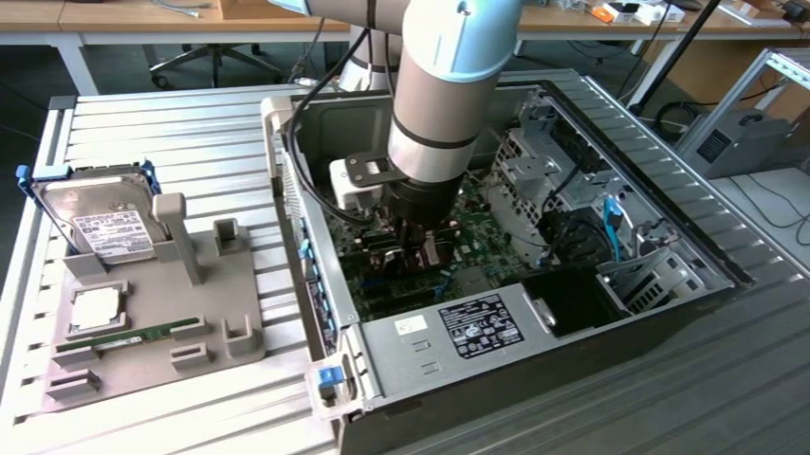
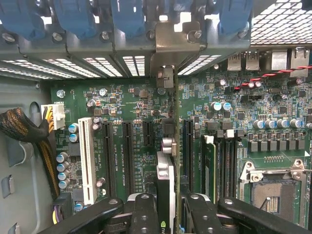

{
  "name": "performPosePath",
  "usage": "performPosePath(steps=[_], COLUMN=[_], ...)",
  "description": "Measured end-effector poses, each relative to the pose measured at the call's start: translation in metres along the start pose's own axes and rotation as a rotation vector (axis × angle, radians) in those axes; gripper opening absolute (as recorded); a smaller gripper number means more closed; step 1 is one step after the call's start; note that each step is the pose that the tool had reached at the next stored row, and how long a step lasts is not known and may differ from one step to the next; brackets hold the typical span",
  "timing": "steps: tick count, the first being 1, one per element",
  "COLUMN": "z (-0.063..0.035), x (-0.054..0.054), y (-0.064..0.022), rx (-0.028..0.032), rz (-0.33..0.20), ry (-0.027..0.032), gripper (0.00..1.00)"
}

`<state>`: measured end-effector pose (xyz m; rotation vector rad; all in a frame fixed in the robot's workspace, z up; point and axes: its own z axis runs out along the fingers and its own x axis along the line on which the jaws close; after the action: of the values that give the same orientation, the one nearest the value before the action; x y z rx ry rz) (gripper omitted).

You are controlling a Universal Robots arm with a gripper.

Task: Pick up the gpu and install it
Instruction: 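Insert the gpu into the slot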

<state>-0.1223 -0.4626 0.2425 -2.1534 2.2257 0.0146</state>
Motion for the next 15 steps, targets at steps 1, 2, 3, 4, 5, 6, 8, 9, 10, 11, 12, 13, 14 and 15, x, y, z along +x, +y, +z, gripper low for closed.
performPosePath(steps=[1,2,3,4,5,6,8,9,10,11,12,13,14,15], z=[0.0,0.0,0.0,0.0,0.0,0.0,0.0,0.0,0.0,0.0,0.0,0.0,0.0,0.0], x=[0.0,0.0,0.0,0.0,0.0,0.0,0.0,0.0,0.0,0.0,0.0,0.0,0.0,0.0], y=[0.0003,0.0003,0.0004,0.0004,0.0004,0.0004,0.0006,0.0006,0.0006,0.0007,0.0007,0.0007,0.0006,0.0006], rx=[0.0003,0.0004,0.0004,0.0004,0.0005,0.001,0.004,0.0051,0.0062,0.0068,0.0071,0.0072,0.0072,0.0072], rz=[0.0,0.0,0.0,0.0,0.0,0.0,0.0,0.0,0.0,-0.001,0.0,-0.001,-0.001,-0.001], ry=[0.0,-0.0001,-0.0001,-0.0001,-0.0001,-0.0001,-0.0002,-0.0002,-0.0003,-0.0004,-0.0004,-0.0003,-0.0003,-0.0003], gripper=[0.27,0.27,0.27,0.27,0.27,0.27,0.27,0.27,0.27,0.27,0.27,0.27,0.27,0.27])
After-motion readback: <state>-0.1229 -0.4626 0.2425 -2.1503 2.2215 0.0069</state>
